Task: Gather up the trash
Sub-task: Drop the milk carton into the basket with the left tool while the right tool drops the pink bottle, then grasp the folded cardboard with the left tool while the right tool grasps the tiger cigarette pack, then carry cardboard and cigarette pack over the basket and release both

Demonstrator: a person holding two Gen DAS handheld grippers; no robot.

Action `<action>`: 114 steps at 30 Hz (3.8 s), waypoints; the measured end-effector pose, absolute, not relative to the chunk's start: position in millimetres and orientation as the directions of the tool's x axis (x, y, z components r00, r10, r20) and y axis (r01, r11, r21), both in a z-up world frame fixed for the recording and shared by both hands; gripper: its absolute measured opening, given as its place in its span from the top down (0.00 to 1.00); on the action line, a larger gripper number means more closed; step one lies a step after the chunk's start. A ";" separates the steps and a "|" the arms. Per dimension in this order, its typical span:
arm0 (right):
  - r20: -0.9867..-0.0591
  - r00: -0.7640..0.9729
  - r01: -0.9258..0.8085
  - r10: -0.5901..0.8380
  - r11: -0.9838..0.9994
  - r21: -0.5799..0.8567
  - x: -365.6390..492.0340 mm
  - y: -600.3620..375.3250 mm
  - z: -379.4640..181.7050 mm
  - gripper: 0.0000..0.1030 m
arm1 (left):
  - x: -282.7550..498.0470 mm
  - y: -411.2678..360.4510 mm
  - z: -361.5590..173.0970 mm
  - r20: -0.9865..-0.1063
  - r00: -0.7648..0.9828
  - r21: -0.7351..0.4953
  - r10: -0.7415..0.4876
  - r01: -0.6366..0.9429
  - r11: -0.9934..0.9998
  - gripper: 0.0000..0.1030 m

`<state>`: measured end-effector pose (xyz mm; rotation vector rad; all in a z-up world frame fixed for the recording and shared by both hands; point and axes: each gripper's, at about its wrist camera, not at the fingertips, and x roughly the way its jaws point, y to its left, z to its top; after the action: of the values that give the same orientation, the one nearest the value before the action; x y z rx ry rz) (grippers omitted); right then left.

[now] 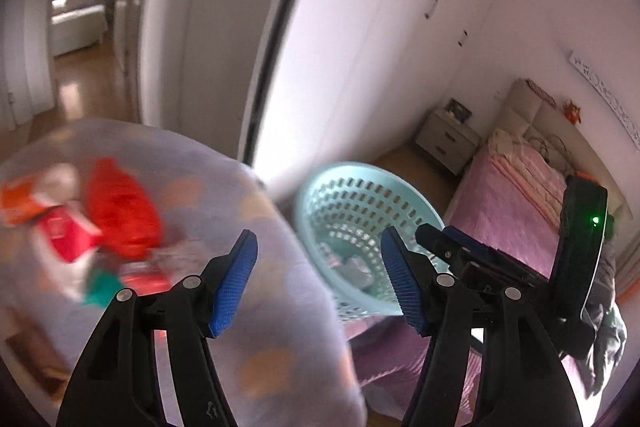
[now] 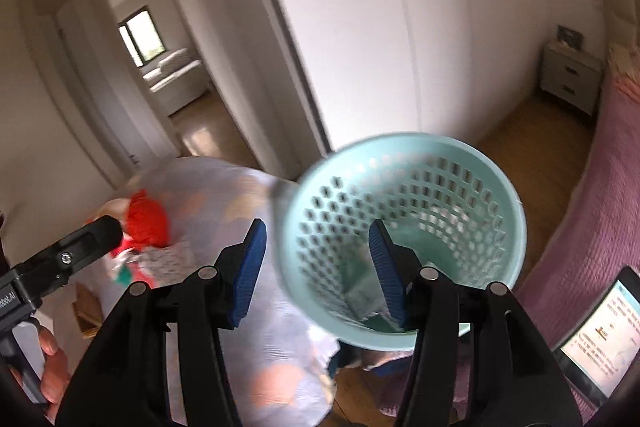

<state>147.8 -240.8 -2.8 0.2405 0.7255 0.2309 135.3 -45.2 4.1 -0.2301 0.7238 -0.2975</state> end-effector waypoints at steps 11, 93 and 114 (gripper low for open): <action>-0.565 0.722 -0.307 0.400 0.917 0.257 125.6 -163.1 9.9 0.51 | 53.9 72.1 28.5 -0.584 0.801 -0.264 -0.131 -0.034 0.964 0.39; -0.685 0.430 -0.766 0.589 0.639 0.068 20.9 9.8 -48.4 0.35 | 30.0 184.1 -39.6 -0.706 0.696 -0.406 -0.127 -0.251 0.879 0.95; -0.597 0.730 -0.291 0.331 0.942 0.167 123.6 -200.2 -2.7 0.35 | 155.6 3.4 4.0 -0.650 0.672 -0.357 -0.355 0.142 0.923 0.95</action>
<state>123.6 -200.2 -2.7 0.0635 0.6693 0.3429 155.6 3.4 4.0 -0.2888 0.7878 -0.2840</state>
